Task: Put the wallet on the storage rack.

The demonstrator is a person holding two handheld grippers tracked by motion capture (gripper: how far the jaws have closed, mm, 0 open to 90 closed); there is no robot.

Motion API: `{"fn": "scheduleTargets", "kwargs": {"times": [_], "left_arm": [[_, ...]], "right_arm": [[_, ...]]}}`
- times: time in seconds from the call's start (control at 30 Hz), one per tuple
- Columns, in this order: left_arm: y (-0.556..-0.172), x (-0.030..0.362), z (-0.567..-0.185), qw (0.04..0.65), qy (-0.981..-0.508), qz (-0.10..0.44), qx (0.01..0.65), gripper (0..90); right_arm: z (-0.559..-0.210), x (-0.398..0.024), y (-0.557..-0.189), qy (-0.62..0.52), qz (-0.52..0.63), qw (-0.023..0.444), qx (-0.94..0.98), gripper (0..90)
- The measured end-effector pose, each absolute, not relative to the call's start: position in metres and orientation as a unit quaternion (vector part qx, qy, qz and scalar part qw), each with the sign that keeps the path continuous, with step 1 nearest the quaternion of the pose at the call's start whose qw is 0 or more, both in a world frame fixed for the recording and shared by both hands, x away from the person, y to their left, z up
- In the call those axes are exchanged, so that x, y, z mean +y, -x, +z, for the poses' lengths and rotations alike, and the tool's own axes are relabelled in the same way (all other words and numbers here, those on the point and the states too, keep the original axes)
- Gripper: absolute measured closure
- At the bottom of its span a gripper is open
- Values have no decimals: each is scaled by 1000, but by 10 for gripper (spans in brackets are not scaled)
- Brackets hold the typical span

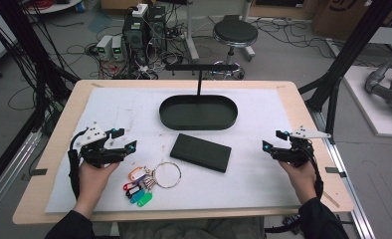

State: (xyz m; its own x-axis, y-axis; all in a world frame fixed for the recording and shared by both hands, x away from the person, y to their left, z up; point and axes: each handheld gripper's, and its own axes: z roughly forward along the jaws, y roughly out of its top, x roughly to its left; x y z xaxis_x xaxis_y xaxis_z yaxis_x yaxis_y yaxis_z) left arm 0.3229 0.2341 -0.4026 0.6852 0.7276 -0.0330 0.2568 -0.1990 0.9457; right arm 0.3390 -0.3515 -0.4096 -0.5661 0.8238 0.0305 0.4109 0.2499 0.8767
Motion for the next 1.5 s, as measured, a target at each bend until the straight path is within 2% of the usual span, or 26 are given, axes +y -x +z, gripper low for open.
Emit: {"fn": "scheduleTargets", "kwargs": {"times": [0.3,0.67,0.83,1.0,1.3,1.5], "left_arm": [[-326,225,-402,540,-753,201,319,315],[-324,208,-406,525,-776,182,300,327],[-322,204,-408,520,-785,172,290,371],[-321,196,-411,504,-801,159,281,454],[-323,174,-422,462,-834,137,270,470],[-322,165,-427,443,-847,135,262,566]], "right_arm": [[-414,-369,-340,-430,464,232,739,263],[-414,-367,-339,-430,456,240,741,265],[-414,-367,-339,-429,454,242,743,264],[-414,-366,-340,-427,452,244,744,264],[-415,-364,-340,-427,448,242,747,264],[-415,-364,-340,-427,447,241,748,264]]}}
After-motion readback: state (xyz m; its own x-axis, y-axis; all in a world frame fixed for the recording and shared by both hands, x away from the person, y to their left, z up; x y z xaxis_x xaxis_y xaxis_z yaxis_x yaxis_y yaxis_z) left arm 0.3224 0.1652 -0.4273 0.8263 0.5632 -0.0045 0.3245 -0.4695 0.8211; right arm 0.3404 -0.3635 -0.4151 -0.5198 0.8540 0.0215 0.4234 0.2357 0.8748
